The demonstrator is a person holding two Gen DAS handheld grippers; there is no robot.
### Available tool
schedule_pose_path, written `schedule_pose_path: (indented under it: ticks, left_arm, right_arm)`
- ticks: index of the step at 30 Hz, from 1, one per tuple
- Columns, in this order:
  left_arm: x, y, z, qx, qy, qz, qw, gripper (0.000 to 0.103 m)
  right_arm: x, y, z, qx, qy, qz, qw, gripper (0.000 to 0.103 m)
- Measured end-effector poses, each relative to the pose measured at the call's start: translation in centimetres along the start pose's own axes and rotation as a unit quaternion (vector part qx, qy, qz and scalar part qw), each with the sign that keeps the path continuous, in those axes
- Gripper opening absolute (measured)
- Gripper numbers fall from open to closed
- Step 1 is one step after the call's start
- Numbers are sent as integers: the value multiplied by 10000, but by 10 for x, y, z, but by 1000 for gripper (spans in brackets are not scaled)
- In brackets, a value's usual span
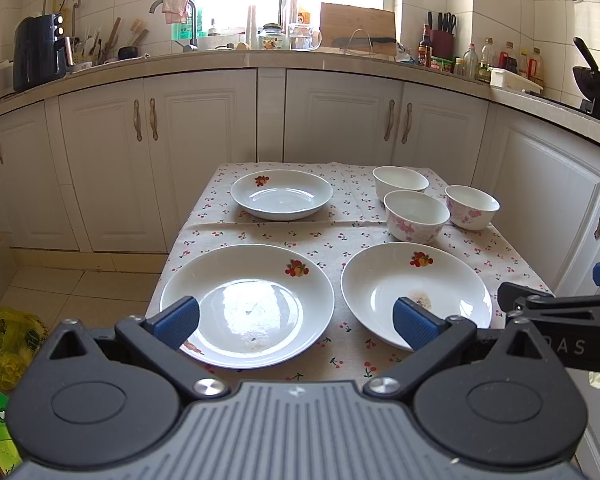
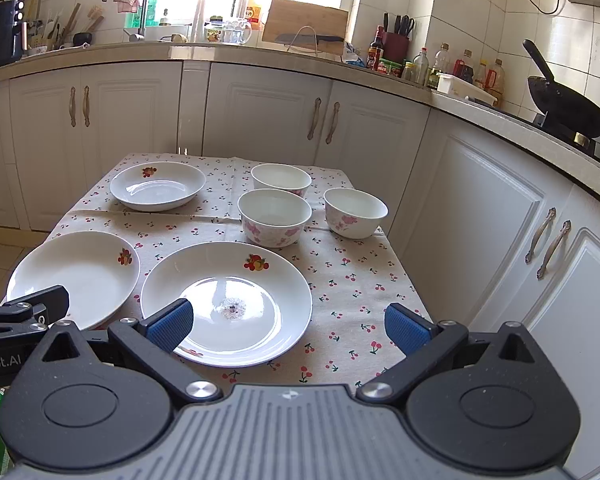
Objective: Organize plates and bowls
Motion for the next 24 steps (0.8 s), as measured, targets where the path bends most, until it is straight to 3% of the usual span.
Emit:
schedule_pose_path:
  ticks: [24]
  left_arm:
    - [0, 0, 0, -8, -5, -5, 10000, 102]
  right_arm:
    - [-3, 2, 1, -35, -52, -88, 9999, 103]
Point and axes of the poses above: each gripper's, at about its wrist camera, not at the fingertips, and x roughly the way its jaws point, y to its left, z to its top, the point moved 2 cm from there along x, roughly the way its jaws point, and after that the axes turned 6 degrees about -y, right-handed, at the moved point
